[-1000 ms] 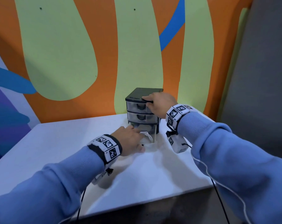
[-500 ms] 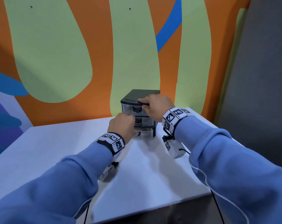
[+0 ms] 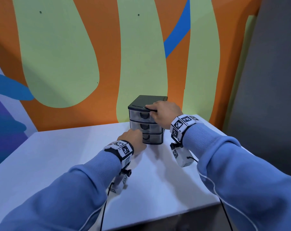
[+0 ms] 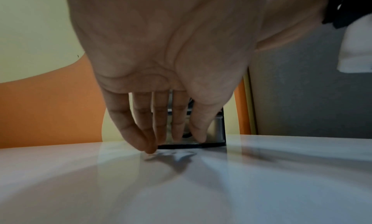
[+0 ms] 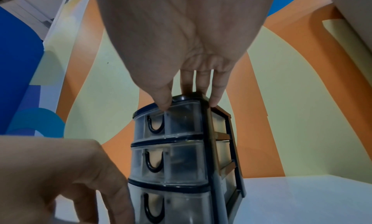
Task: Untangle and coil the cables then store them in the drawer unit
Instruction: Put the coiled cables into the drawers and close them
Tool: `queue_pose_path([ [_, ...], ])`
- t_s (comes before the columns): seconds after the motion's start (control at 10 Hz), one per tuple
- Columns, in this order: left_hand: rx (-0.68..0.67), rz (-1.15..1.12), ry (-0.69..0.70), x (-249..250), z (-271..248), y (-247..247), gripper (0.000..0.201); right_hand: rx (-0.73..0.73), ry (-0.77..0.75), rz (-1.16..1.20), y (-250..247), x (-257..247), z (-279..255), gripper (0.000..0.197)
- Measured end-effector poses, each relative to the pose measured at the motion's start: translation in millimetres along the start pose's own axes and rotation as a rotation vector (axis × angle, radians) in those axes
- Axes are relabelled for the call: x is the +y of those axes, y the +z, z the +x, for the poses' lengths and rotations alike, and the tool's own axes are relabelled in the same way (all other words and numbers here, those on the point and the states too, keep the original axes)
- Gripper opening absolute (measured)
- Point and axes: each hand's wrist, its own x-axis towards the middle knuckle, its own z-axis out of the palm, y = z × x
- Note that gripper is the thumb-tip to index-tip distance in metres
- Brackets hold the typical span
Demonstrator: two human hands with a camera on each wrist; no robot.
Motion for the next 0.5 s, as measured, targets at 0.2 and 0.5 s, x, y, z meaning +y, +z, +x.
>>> queue_pose_path([
  [0.2, 0.022, 0.002, 0.033, -16.2, -33.3, -13.3, 0.029, -0.031, 0.017, 0.033, 0.1, -4.7, -5.5, 0.048],
  [0.5, 0.253, -0.058, 0.072, -76.0, -139.4, -49.4, 0.026, -0.174, -0.033, 0.087, -21.0, 4.3, -3.6, 0.064],
])
